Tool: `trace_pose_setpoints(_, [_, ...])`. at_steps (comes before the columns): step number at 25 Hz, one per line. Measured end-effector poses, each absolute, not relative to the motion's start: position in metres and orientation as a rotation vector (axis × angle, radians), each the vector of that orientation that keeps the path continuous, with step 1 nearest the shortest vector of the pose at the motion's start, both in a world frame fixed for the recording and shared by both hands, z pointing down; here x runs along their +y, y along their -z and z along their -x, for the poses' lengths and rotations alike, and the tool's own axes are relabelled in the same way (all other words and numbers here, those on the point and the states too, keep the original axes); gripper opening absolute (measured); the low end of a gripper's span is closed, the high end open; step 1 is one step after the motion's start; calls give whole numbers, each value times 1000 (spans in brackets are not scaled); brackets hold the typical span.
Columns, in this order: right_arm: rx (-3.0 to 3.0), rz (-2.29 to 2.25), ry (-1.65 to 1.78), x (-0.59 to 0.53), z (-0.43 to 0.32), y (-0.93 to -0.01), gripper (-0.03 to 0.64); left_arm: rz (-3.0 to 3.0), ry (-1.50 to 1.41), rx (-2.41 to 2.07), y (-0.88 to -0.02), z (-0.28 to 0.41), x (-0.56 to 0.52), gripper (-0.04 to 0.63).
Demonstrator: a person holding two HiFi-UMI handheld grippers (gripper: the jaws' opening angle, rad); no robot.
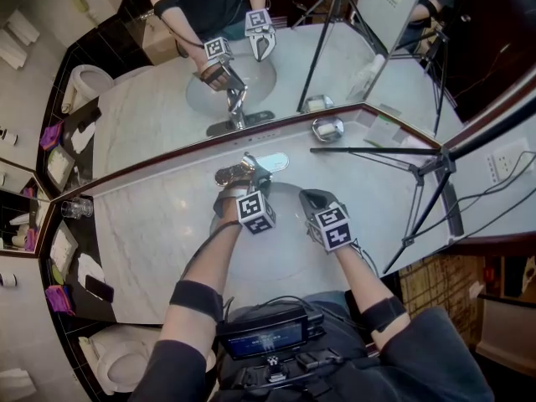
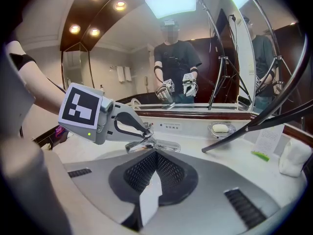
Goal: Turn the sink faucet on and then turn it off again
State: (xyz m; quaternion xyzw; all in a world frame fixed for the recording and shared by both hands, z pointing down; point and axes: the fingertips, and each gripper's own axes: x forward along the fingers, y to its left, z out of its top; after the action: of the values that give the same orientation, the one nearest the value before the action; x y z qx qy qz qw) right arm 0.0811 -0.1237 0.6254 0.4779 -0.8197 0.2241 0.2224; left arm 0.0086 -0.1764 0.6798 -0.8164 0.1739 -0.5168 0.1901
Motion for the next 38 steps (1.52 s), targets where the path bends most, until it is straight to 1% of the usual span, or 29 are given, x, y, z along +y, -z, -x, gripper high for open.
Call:
trace_pose_setpoints(1, [-2265, -1321, -618, -123, -80, -623, 21, 2298, 1451, 492, -678, -7, -174, 55])
trace_pose_setpoints(4, [-2276, -1315, -611, -122, -78, -621, 21, 2331, 1408, 534, -664, -4, -167, 3])
trace_pose_setpoints(11, [-2310, -1292, -569, -123, -64, -612, 21, 2536, 1239, 801, -612, 24, -161, 3])
trace_pose_setpoints(21, [-2345, -1278, -510, -131, -57, -586, 21, 2891, 816, 1321, -541, 80, -141, 3])
trace_pose_setpoints(26, [-2358, -1270, -496, -133, -55, -582, 21, 2940, 676, 1557, -540, 119, -132, 3])
trace_pose_setpoints(30, [-2376, -1291, -525, -135, -53, -577, 20, 2943, 622, 1712, -547, 145, -122, 3])
trace_pose_setpoints(38, [-2369, -1302, -441, -140, -54, -568, 17, 2949, 526, 1817, -544, 161, -111, 3])
